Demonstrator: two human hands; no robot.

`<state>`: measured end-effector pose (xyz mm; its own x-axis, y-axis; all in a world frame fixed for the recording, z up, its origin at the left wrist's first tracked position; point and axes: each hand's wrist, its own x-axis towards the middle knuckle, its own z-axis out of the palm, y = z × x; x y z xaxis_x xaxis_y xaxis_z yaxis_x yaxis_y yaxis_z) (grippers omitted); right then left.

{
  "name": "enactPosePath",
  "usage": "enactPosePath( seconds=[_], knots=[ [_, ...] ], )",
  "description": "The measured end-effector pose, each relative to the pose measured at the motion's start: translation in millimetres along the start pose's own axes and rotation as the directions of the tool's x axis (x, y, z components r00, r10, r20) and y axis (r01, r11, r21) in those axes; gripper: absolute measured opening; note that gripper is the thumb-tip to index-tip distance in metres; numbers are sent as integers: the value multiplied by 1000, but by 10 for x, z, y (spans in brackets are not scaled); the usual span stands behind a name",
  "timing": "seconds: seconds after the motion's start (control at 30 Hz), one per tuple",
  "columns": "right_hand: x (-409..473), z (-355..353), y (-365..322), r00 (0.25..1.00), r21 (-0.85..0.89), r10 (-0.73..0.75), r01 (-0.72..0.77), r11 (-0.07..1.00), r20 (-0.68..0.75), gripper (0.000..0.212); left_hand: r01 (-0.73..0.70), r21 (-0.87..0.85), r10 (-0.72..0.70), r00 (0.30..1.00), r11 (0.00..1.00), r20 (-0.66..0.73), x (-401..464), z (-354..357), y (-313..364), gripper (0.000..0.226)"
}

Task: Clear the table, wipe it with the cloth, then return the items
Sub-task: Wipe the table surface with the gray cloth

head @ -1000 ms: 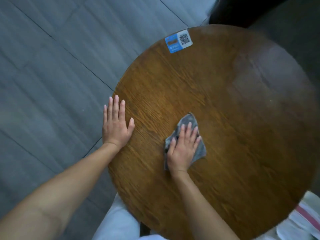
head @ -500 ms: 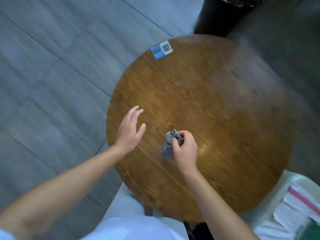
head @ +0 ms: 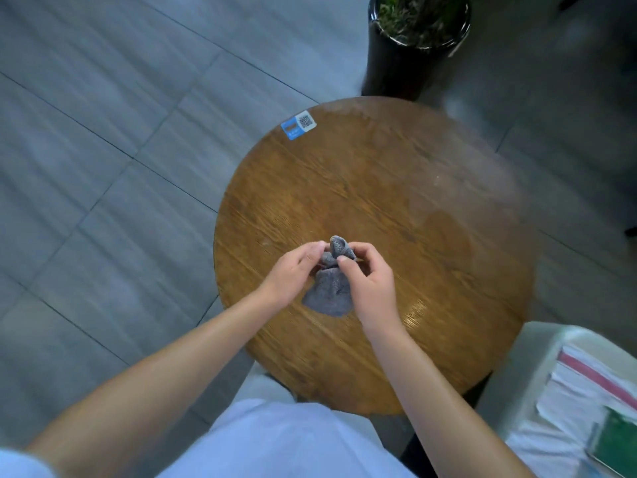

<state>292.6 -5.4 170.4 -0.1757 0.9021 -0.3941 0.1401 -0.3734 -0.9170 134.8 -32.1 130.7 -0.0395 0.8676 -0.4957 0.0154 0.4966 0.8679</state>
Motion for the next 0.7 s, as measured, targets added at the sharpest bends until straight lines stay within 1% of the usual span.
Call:
enactPosePath(
  seconds=[0.07, 0.17, 0.23, 0.3, 0.33, 0.37, 0.53, 0.63, 0.7],
  knots=[
    [-48, -67, -59, 1000, 57, 12, -13, 998, 7, 11, 0, -49, 0, 1000, 999, 0, -81, 23, 73, 32],
    [-115, -182, -129, 999, 123, 50, -50, 991, 11, 12, 13, -22, -12, 1000, 1000, 23, -202, 25, 170, 24],
    [-158, -259, -131, 997, 153, 71, -73, 985, 19, 13, 60, 16, -61, 993, 998, 105, -287, 43, 224, 32],
    [-212, -330, -112, 997, 127, 71, -74, 989, 27, 10, 100, 39, -106, 978, 994, 177, -359, 81, 228, 46],
    [-244, -363, -102, 997, 109, 74, -76, 991, 27, 9, 109, 41, -115, 974, 993, 197, -404, 101, 238, 50],
    [-278, -396, -94, 997, 96, 78, -80, 992, 22, 9, 112, 51, -120, 972, 992, 204, -446, 114, 244, 49],
    [-452, -611, -41, 994, 54, 109, -110, 992, 8, 4, 59, 128, -83, 978, 990, 189, -616, 189, 236, 14],
    [-571, -738, 12, 989, -20, 143, -142, 990, 45, 14, 21, 132, -45, 982, 991, 182, -715, 241, 263, 11],
    [-653, -807, 34, 981, -81, 164, -156, 985, 104, 24, -2, 134, -20, 986, 991, 163, -776, 263, 283, 9]
  ],
)
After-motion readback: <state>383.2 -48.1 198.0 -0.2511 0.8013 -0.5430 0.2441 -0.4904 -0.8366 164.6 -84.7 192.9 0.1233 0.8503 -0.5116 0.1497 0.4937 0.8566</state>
